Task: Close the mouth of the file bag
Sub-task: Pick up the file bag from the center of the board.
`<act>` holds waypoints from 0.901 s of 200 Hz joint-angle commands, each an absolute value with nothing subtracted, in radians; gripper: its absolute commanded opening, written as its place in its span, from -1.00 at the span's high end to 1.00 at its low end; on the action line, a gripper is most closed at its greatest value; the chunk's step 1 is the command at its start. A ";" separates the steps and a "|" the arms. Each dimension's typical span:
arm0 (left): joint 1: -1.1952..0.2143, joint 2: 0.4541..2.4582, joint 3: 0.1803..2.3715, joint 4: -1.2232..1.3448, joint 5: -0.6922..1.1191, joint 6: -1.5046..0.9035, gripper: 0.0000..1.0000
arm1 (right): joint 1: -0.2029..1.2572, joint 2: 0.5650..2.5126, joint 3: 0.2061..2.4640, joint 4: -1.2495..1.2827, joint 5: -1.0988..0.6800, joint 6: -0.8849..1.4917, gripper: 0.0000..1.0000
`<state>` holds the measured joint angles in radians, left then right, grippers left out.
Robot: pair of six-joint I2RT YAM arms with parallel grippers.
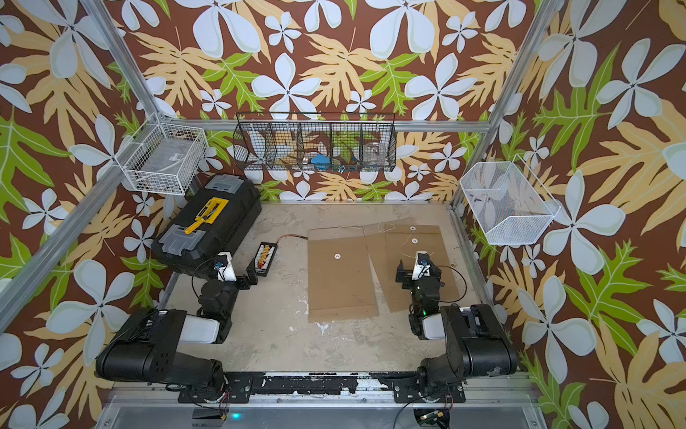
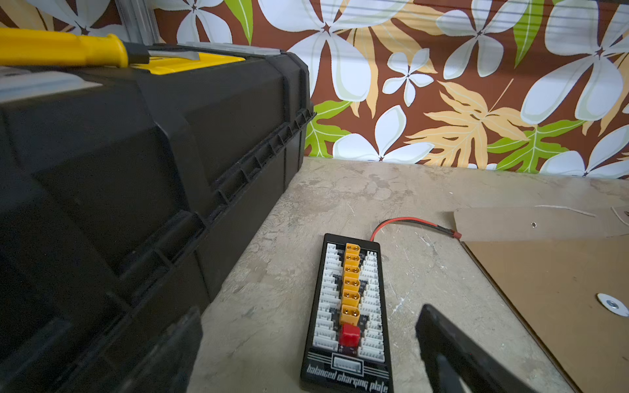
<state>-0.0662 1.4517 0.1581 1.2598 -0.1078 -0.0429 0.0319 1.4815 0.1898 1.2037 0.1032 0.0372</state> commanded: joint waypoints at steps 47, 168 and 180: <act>-0.063 1.449 0.159 1.276 -0.162 -0.051 -0.99 | 0.032 1.480 0.189 1.237 0.102 0.035 -0.99; -0.118 1.297 0.223 1.053 -0.303 -0.034 -0.99 | 0.096 1.335 0.295 0.926 0.223 0.021 -0.99; -0.163 1.244 0.271 0.946 -0.359 -0.018 -0.99 | 0.140 1.278 0.434 0.640 0.299 0.086 -0.99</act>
<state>-0.1051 1.3174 0.2070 1.1397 -0.2596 -0.0582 0.0845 1.3643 0.2687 1.0306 0.1658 0.0326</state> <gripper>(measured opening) 0.997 0.997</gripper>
